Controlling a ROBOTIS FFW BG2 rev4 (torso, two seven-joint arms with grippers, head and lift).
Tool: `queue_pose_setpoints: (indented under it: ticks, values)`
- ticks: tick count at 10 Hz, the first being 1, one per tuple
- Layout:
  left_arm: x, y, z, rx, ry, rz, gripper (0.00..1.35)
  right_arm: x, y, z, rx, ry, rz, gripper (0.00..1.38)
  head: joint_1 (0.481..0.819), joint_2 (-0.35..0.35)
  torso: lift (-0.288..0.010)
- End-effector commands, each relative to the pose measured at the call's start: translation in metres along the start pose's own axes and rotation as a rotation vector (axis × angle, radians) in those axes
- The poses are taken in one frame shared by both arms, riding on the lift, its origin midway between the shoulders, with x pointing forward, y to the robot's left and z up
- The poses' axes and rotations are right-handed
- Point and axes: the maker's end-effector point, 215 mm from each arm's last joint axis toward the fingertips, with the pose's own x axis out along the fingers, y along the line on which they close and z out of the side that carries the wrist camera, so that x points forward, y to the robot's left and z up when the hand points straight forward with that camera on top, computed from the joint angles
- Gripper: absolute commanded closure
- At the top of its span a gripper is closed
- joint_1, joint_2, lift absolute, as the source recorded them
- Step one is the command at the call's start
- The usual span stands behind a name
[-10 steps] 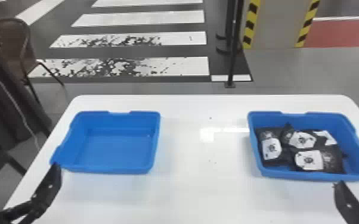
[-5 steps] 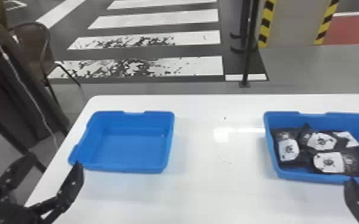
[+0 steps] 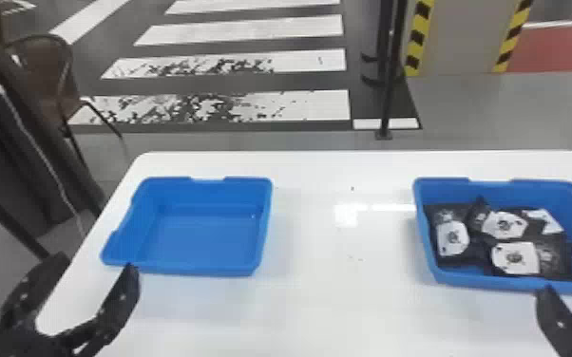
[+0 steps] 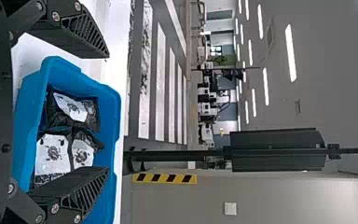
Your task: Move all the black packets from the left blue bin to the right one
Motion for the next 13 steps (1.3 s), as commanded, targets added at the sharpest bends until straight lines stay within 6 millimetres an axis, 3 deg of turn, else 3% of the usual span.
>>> queue_pose_setpoints:
  ticks: [1, 5, 13]
  values:
    - [0.0, 0.0, -0.002, -0.008, 0.003, 0.003, 0.17, 0.0, 0.0, -0.002, 0.01, 0.002, 0.0, 0.17, 0.695, 0.131, -0.14]
    - [-0.001, -0.001, -0.005, -0.017, 0.011, 0.0, 0.17, 0.003, 0.012, -0.008, 0.058, 0.001, 0.025, 0.17, 0.695, 0.133, -0.14]
    - [-0.002, -0.002, -0.017, -0.047, 0.039, 0.002, 0.17, 0.006, 0.015, -0.014, 0.099, 0.001, 0.031, 0.17, 0.695, 0.156, -0.14]
